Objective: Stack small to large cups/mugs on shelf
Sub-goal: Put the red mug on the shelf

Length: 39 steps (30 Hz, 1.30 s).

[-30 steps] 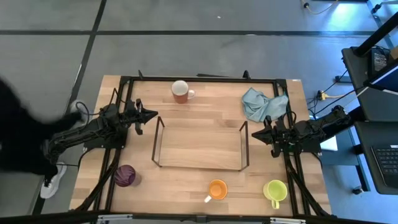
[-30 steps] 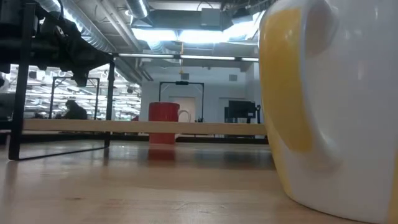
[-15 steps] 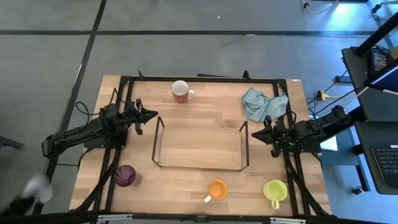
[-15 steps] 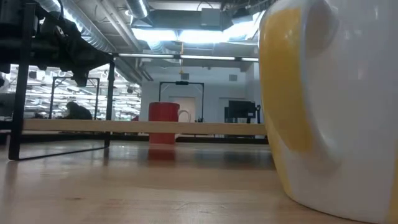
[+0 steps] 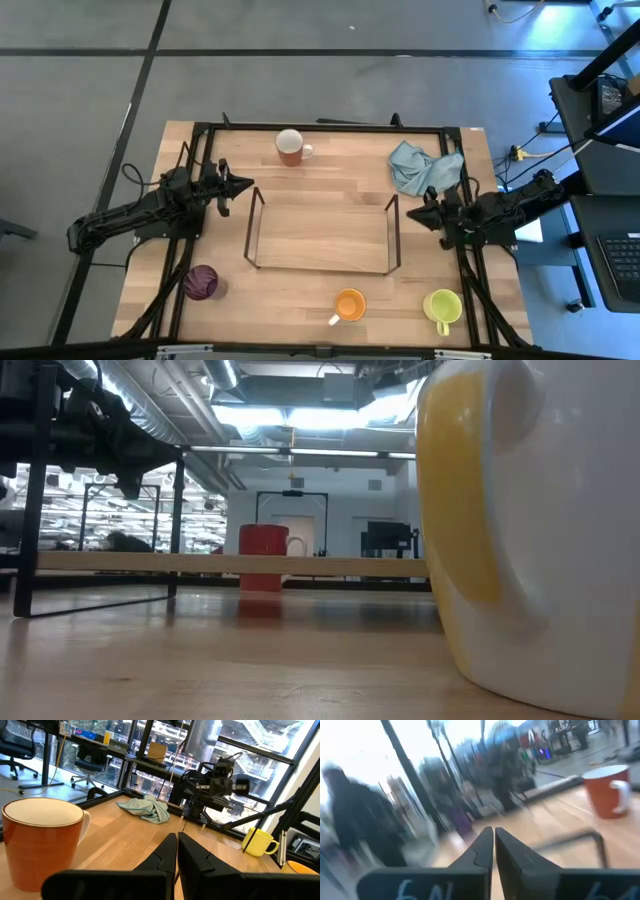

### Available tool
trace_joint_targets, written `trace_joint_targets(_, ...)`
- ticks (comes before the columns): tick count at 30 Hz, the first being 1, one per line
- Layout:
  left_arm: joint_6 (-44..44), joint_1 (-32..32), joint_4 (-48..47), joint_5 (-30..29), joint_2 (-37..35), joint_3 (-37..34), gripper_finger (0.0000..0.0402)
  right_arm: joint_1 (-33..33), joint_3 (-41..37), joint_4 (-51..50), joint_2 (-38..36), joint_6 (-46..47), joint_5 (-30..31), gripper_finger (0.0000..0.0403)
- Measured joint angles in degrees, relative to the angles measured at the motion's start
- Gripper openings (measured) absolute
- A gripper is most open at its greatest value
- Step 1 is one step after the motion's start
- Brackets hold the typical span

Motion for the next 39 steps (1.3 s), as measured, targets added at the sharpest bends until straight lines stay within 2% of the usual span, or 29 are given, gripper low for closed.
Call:
trace_joint_targets(6, 0.0, 0.0, 0.0, 0.0, 0.0, 0.0, 0.0008, 0.0, 0.0, 17.7, 0.0, 9.9, 8.6, 0.0021)
trace_joint_targets(8, 0.0, 0.0, 0.0, 0.0, 0.0, 0.0, 0.0008, 0.0, 0.0, 22.8, 0.0, 11.6, 9.7, 0.0021)
trace_joint_targets(12, 0.0, 0.0, 0.0, 0.0, 0.0, 0.0, 0.0008, 0.1, 0.1, 32.0, 0.0, 5.1, 0.1, 0.0021)
trace_joint_targets(15, 0.0, 0.0, 0.0, 0.0, 0.0, 0.0, 0.0008, 0.0, 0.1, 35.3, 0.1, 1.9, -0.9, 0.0021)
trace_joint_targets(18, 0.0, 0.0, 0.0, 0.0, 0.0, 0.0, 0.0008, 0.0, 0.1, 33.9, 0.1, -3.0, -0.7, 0.0021)
trace_joint_targets(20, 0.0, 0.0, 0.0, 0.0, 0.0, 0.0, 0.0008, 0.0, 0.1, 31.7, 0.1, -5.9, 2.7, 0.0021)
trace_joint_targets(26, 1.1, 0.0, 0.0, -0.1, 0.0, 0.0, 0.0008, 0.0, 0.1, 28.4, 0.2, -16.9, 21.6, 0.0021)
trace_joint_targets(29, 5.9, 0.0, 0.1, -1.1, 0.0, 0.0, 0.0008, 0.0, 0.1, 29.0, 0.2, -16.4, 28.4, 0.0021)
trace_joint_targets(31, 7.6, 0.0, 0.1, -1.4, 0.0, 0.0, 0.0008, 0.0, 0.1, 29.0, 0.2, -14.2, 31.0, 0.0021)
trace_joint_targets(35, 7.4, 0.0, 0.9, -3.5, 0.0, 0.0, 0.0008, 0.0, 0.1, 28.9, 0.1, -8.9, 30.9, 0.0021)
trace_joint_targets(37, 2.6, 0.0, 3.7, -5.3, 0.0, 0.0, 0.0008, 0.0, 0.1, 28.9, 0.1, -7.6, 31.0, 0.0021)
trace_joint_targets(39, -7.1, 0.0, 7.2, -5.8, 0.0, 0.0, 0.0008, 0.0, 0.1, 29.0, 0.1, -7.8, 31.0, 0.0021)
